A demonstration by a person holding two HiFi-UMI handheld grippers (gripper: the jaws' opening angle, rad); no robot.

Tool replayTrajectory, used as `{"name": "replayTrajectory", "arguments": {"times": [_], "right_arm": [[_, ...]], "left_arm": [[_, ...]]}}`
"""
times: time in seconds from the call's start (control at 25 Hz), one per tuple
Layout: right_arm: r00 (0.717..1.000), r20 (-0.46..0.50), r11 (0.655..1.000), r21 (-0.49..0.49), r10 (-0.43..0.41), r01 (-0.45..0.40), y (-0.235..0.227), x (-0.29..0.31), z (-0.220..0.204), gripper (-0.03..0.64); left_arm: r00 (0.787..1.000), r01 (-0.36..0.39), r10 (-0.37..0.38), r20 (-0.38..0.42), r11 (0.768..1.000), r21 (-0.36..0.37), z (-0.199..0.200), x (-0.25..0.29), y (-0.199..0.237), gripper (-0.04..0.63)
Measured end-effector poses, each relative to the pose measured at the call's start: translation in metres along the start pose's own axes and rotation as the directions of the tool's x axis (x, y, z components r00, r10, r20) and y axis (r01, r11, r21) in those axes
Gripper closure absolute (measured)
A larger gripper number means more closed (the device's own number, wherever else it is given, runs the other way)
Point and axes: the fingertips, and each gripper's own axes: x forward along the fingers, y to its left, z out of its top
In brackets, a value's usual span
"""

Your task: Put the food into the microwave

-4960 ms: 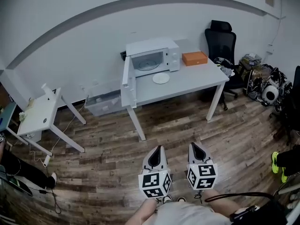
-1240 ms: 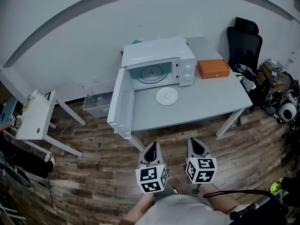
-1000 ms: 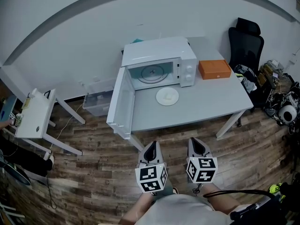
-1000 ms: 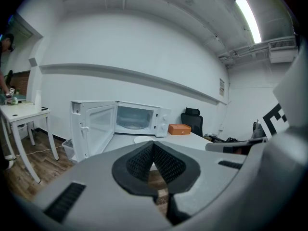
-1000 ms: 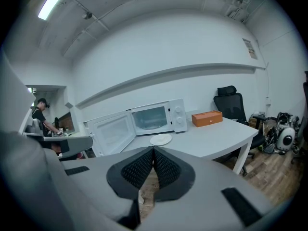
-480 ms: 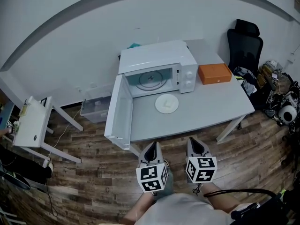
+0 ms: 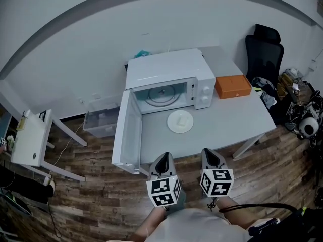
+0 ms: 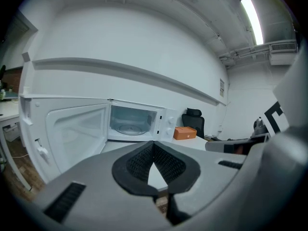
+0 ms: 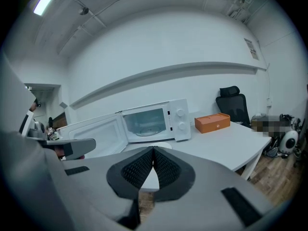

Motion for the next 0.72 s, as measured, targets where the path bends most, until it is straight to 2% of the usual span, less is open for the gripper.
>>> {"name": "replayTrajectory", "arguments": {"times": [0.72], "right_arm": [[0.999, 0.005, 0.999, -0.001, -0.045, 0.045, -0.011, 0.082, 0.05, 0.6]], "left_arm": [[0.999, 0.047, -0.046, 0.006, 0.999, -0.025, 0.046, 0.089, 0.031, 0.594]]}}
